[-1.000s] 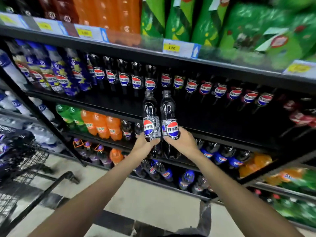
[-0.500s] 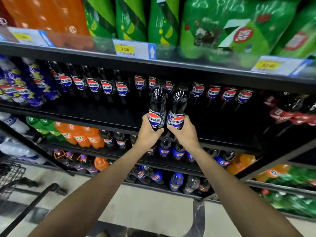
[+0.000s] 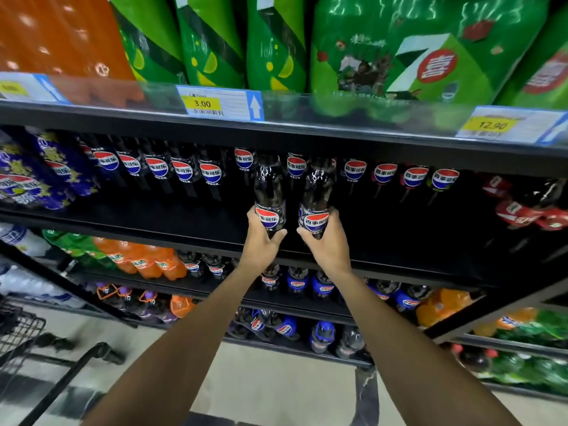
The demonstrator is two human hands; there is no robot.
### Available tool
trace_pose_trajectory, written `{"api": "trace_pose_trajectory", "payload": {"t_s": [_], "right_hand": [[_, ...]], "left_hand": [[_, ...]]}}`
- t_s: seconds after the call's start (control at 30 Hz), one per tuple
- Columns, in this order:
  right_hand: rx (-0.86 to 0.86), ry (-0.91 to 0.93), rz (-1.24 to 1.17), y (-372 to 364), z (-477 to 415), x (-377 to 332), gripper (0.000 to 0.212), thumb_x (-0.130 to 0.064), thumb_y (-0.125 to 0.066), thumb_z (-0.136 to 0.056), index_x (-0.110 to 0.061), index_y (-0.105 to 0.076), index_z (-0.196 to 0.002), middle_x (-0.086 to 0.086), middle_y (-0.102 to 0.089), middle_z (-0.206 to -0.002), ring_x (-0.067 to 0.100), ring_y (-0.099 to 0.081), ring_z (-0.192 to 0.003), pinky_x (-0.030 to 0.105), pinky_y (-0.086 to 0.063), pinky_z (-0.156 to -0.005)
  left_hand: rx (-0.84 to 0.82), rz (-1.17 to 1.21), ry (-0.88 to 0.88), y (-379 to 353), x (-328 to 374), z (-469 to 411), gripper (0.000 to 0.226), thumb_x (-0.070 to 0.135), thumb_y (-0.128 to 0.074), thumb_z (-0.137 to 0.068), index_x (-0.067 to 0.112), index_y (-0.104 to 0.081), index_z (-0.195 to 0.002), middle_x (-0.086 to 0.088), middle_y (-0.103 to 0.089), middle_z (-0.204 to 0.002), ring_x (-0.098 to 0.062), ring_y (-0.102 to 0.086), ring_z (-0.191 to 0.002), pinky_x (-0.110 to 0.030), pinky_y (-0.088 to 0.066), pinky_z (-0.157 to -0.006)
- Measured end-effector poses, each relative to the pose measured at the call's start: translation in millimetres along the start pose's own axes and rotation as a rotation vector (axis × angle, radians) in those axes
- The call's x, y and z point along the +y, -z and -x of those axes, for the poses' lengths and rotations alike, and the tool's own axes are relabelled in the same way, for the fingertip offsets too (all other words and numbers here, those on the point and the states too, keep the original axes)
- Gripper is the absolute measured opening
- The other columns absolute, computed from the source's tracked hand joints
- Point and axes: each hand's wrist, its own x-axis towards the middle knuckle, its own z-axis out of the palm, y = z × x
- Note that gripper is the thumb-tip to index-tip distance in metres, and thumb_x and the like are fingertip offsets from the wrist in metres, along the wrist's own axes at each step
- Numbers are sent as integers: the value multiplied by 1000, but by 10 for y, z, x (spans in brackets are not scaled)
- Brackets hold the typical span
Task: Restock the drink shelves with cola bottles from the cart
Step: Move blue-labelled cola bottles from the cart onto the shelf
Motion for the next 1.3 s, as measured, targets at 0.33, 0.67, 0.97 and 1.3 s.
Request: {"api": "trace_pose_trajectory", "payload": {"t_s": [0.33, 0.67, 0.97, 1.3], "right_hand": [[60, 1, -74, -376, -315, -4, 73, -36, -75, -81, -17, -35, -139, 0, -47, -132, 8, -39, -120, 10, -33, -84], [100, 59, -151, -887, -641, -64, 70, -33, -72, -83, -15, -33, -139, -11, -42, -125, 3, -29, -117, 13, -28, -89], [173, 166, -156, -1295, -791, -95, 69, -34, -69, -85, -12, -32, -139, -5, -39, -130, 1, -29, -112, 8, -29, -85], [144, 183, -107, -1311, -787, -45, 70, -25, -58, -87, -17, -24, -148, 1, -28, -140, 8, -26, -128, 14, -29, -90]], "left_hand": [[100, 65, -93, 94, -304, -321, 76, 10, -61, -93, 16, -10, -150, -1, -33, -148, -9, -33, -135, -22, -27, -110], [294, -109, -280, 311, -479, -683, 67, 20, -60, -94, 3, -22, -146, -11, -31, -144, -15, -28, -132, -26, -26, -112], [444, -214, -245, 293, -588, -808, 75, 20, -63, -88, 1, -22, -148, -14, -28, -149, -27, -27, -134, -18, -12, -107], [506, -159, -140, 287, -613, -807, 75, 26, -67, -86, 14, -26, -148, -6, -33, -128, -13, -27, -106, -20, -33, -78]]}}
